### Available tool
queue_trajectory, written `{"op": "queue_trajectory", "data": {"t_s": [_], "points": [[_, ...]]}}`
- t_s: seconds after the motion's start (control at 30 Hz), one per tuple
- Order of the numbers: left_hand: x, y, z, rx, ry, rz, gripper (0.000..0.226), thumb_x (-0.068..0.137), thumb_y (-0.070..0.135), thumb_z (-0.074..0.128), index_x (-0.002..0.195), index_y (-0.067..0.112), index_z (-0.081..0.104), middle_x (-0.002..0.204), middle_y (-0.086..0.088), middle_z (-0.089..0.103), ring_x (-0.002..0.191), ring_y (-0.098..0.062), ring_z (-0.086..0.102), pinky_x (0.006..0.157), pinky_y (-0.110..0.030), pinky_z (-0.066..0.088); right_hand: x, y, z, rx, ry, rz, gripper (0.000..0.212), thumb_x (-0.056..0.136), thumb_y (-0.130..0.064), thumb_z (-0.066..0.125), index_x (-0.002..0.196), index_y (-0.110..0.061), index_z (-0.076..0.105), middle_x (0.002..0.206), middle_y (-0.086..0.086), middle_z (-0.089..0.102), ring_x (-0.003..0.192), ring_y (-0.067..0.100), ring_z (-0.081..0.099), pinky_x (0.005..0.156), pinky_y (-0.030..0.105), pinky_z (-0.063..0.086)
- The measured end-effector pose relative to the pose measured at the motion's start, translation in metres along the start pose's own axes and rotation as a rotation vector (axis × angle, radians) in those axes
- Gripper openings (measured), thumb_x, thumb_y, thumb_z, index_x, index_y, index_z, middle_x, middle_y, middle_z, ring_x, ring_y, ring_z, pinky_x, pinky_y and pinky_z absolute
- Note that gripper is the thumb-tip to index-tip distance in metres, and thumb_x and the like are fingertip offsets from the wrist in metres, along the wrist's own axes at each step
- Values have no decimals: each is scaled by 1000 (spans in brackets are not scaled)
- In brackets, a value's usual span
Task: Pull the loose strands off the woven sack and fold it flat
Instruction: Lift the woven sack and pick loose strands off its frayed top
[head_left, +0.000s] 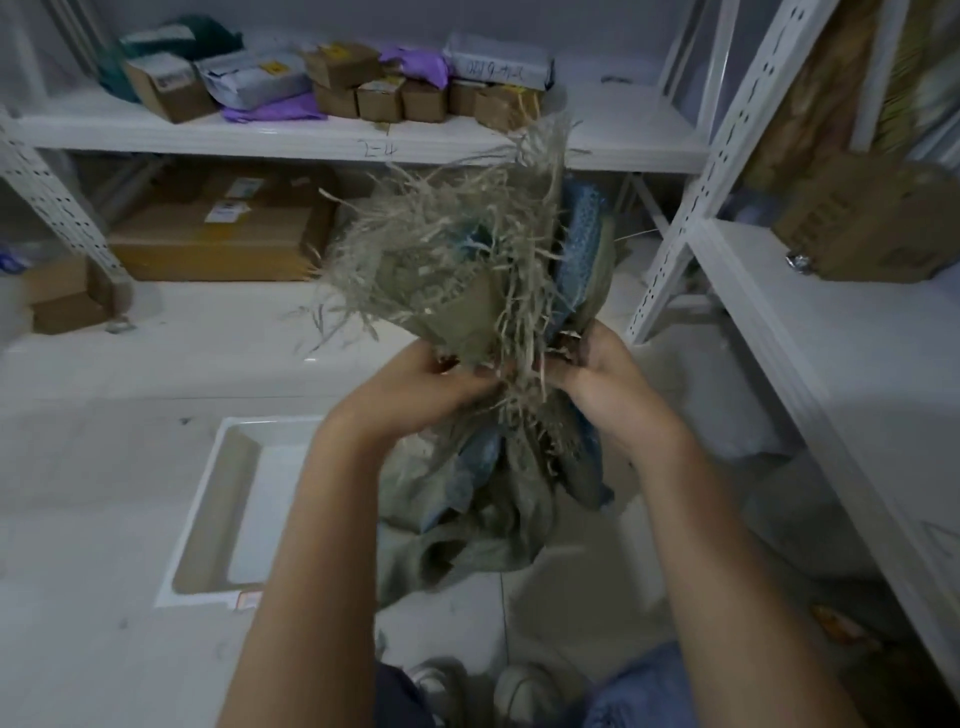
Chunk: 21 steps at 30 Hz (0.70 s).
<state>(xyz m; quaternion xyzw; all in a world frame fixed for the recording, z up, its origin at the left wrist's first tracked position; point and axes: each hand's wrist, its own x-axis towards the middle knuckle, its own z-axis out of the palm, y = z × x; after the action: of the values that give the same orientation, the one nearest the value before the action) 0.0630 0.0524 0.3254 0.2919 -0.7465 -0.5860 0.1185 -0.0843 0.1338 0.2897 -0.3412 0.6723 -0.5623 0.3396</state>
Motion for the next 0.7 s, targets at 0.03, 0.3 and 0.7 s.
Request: {"op": "queue_trajectory", "data": {"t_s": [0.03,0.3,0.7], "points": [[5,0,6,-18,0,29,17,90,27,59,104,36,56,100,22,61,92,8,58,81,-11,44,-1,-2,0,17,17,-26,34,90,-4,59,120,-17,54,113,-5,65,109,14,61,96,31,49],[30,-6,21,-170,234,158,25,91,25,58,114,15,58,99,9,64,87,3,60,66,-2,48,-3,-7,-4,-2,232,-83,12,88,-10,62,91,-22,62,89,-5,68,85,8,65,75,16,52],[39,-2,32,-306,523,12,27,80,26,71,72,4,58,72,-16,61,70,-21,60,72,-36,55,-13,-17,2,-100,59,-222,40,70,-17,80,96,-36,55,98,-19,64,91,-11,60,74,3,45]]}}
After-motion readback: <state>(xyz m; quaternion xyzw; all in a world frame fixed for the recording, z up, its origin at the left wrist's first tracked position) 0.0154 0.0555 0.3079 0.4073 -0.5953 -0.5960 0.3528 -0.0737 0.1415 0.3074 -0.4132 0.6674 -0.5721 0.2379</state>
